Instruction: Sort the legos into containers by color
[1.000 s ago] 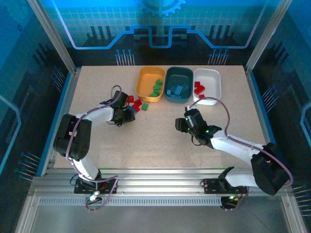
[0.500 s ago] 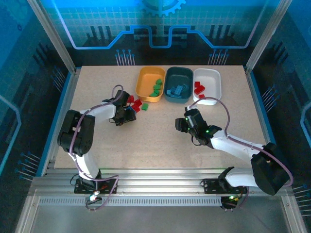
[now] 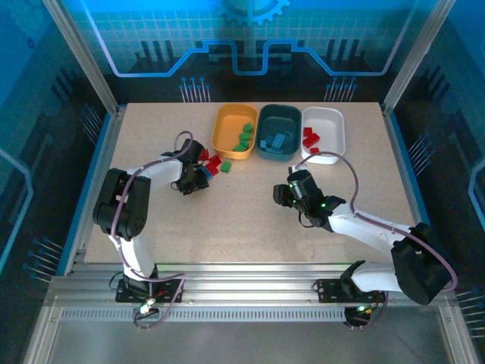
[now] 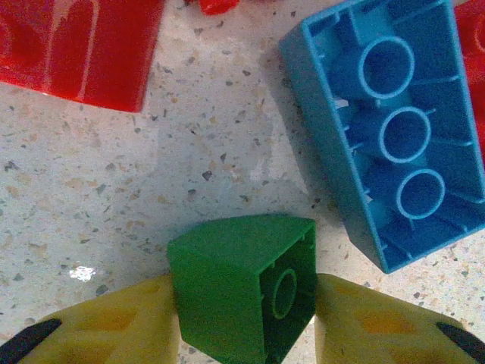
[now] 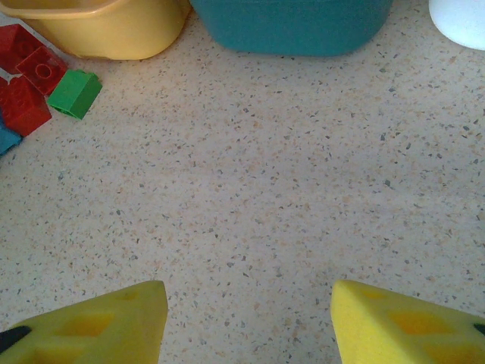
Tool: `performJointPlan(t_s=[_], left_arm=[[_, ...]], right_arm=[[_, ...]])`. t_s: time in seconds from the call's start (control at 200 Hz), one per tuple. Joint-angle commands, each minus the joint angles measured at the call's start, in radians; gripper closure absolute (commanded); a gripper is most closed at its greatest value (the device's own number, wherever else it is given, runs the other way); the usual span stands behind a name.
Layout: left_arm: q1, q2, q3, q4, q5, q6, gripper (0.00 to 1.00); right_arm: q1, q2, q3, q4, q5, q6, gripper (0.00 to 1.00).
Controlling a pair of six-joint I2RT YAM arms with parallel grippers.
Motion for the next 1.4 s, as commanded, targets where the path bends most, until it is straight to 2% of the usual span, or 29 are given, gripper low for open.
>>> performJointPlan(t_s=[0.0, 0.37, 0.54, 0.645, 0.765, 0.87, 1.081, 1.221, 1.301, 1.391], left_arm=[[-0.004, -0.017, -0.008, 0.013, -0.007, 0.007, 0.56], [-0.011, -0.189, -0.064, -0.03, -0.011, 0.011, 0.57], [-0.064, -0.225, 0.044, -0.08, -0.008, 0.027, 0.57], [-0.072, -0.165, 0.168, -0.064, 0.035, 0.028, 0.58], [-0.076, -0.078, 0.239, 0.105, 0.164, 0.029, 0.58], [-0.076, 0.045, 0.357, 0.168, 0.196, 0.026, 0.59], [-0.076, 0.336, 0.686, 0.112, 0.21, 0.02, 0.6], [-0.075, 0.459, 0.847, 0.043, 0.21, 0.01, 0.59], [-0.078, 0.478, 0.88, 0.043, 0.223, 0.011, 0.53], [-0.083, 0.457, 0.886, 0.054, 0.237, 0.021, 0.32]], right_arm=[[-0.012, -0.009, 0.022, -0.005, 0.0, -0.007, 0.39], [-0.011, -0.009, 0.018, -0.001, 0.0, -0.006, 0.39], [-0.01, -0.005, 0.019, 0.0, 0.002, -0.003, 0.4], [-0.011, -0.021, 0.011, -0.001, 0.022, 0.003, 0.4], [-0.012, -0.04, 0.002, -0.007, 0.043, -0.002, 0.39], [-0.014, -0.037, 0.004, -0.011, 0.053, -0.003, 0.39], [-0.03, -0.064, -0.003, -0.02, 0.055, 0.0, 0.39], [-0.048, -0.093, -0.017, -0.02, 0.05, 0.003, 0.39], [-0.055, -0.099, -0.021, -0.02, 0.046, 0.005, 0.39], [-0.055, -0.099, -0.023, -0.013, 0.04, 0.003, 0.39]])
